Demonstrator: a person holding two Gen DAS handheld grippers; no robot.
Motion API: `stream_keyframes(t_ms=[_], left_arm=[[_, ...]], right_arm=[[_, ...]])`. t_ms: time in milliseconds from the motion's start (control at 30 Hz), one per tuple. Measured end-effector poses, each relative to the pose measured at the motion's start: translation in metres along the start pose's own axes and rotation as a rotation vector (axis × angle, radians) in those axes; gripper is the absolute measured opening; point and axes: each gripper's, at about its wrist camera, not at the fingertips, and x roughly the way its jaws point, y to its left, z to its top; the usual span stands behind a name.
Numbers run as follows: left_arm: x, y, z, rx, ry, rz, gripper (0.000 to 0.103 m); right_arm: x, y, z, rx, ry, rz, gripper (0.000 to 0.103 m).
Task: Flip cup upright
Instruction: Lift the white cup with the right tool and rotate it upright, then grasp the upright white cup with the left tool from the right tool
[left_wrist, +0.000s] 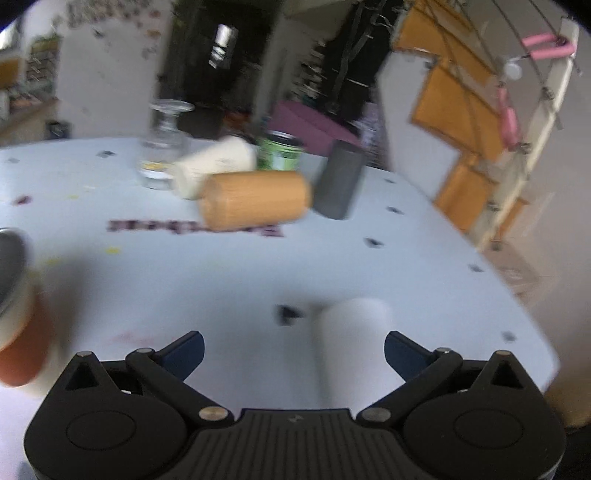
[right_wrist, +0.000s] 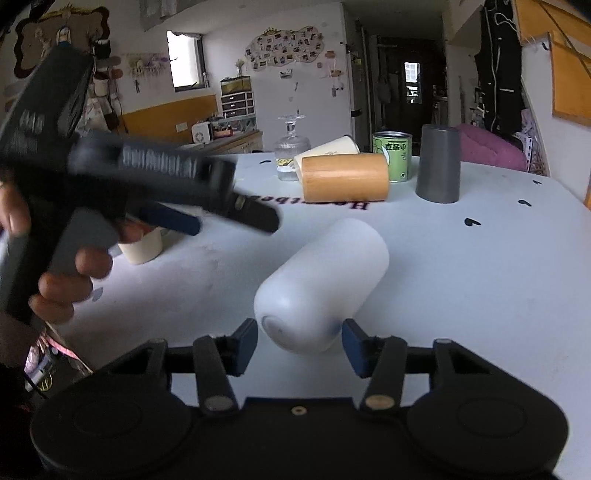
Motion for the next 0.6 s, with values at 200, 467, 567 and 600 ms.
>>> stream_keyframes(t_ms=[200,467,567,600], left_arm=[[0.044,-0.027,0.023,0.009,0.175,-0.094,0.089],[0.092,-0.049,0.025,0.021,0.318,-0.072,0.082],[0.096,-0.047,0.023,0.025,0.328,-0.066,0.070],[0.095,-0.046,0.023,0.022,0.323,-0.063,0.064]], right_arm=[[-0.001,-0.005,-0.001,0.026,-0.015,0.004,0.053],[-0.002,-0.010,-0.003,0.039,-0.023,0.007,0.053],[-0.004,-0.012,-0.004,0.043,-0.028,0.007,0.053],[-0.004,-0.013,-0.004,0.044,-0.029,0.007,0.053]])
